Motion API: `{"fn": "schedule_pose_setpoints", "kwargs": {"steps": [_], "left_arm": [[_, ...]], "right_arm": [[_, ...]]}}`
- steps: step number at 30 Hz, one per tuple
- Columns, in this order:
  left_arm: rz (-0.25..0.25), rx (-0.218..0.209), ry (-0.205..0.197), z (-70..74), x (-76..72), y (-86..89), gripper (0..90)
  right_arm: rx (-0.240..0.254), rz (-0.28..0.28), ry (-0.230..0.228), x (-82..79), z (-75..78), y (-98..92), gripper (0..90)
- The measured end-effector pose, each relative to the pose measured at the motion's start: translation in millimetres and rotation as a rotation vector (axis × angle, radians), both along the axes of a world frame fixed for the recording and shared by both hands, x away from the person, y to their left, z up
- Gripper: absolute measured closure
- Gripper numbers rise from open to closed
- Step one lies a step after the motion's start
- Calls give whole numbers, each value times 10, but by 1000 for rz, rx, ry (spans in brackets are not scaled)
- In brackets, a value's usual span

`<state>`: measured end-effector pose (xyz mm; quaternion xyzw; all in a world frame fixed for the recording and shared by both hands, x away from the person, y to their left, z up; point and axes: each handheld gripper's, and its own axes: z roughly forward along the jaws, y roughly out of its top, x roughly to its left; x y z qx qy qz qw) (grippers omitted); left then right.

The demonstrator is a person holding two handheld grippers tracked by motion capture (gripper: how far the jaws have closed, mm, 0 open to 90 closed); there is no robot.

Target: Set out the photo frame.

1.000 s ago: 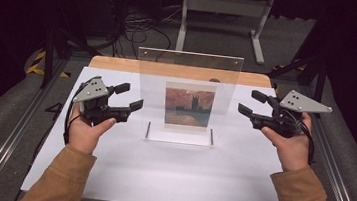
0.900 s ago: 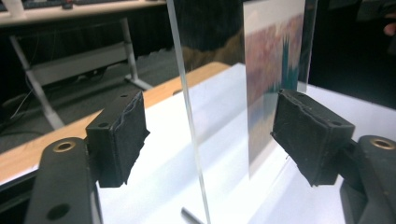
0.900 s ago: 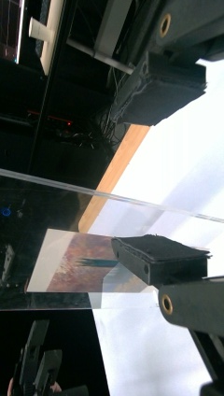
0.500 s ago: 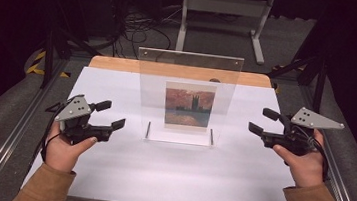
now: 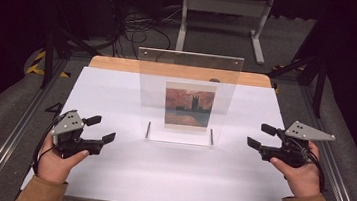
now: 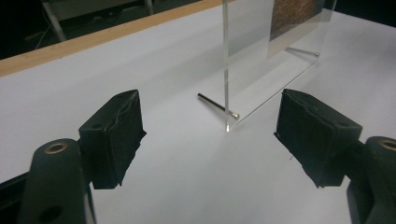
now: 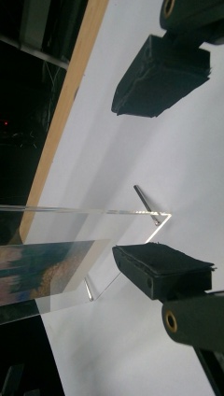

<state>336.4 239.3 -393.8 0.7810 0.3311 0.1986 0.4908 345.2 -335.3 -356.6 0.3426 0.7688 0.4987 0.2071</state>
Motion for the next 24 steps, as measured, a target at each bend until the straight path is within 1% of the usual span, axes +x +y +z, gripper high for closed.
{"fn": "schedule_pose_setpoints", "kwargs": {"steps": [3, 4, 7, 10, 12, 13, 14, 17, 18, 19, 20, 21, 22, 23, 24], "left_arm": [[6, -7, 9, -63, -26, 37, 234], [6, -6, 6, -92, -32, 46, 233], [8, -17, 18, -176, -54, 35, 235], [7, -24, 31, -273, -66, 16, 242], [2, -21, 37, -316, -71, 4, 242], [0, -20, 36, -341, -76, 3, 242], [-2, -24, 36, -371, -79, -4, 242], [-9, -17, 25, -443, -73, -23, 245], [-9, -17, 25, -443, -73, -23, 246], [-16, -2, 36, -507, -58, -51, 246], [-16, -2, 36, -507, -58, -51, 249], [-20, 2, 39, -551, -42, -70, 253], [-20, 2, 39, -551, -42, -70, 256], [-21, 1, 45, -575, -36, -87, 265], [-25, 3, 46, -589, -30, -96, 265]], "right_arm": [[6, 0, 0, -10, -95, -4, 258], [2, -2, -8, -13, -130, -4, 256], [-24, -3, -41, -23, -242, 2, 257], [-10, 1, -40, -31, -345, -3, 257], [-25, -1, -40, -39, -406, -1, 257], [-24, 1, -35, -42, -431, 0, 256], [-29, 4, -14, -43, -464, 7, 250], [-27, 13, -1, -58, -568, 17, 251], [-32, 12, 6, -58, -586, 19, 249], [-38, 11, 15, -53, -617, 22, 248], [-38, 11, 15, -53, -617, 22, 248], [-47, 7, 32, -46, -684, 30, 248], [-47, 7, 32, -46, -684, 30, 248], [-52, 4, 52, -37, -751, 38, 246], [-52, 4, 52, -37, -751, 38, 246]]}}
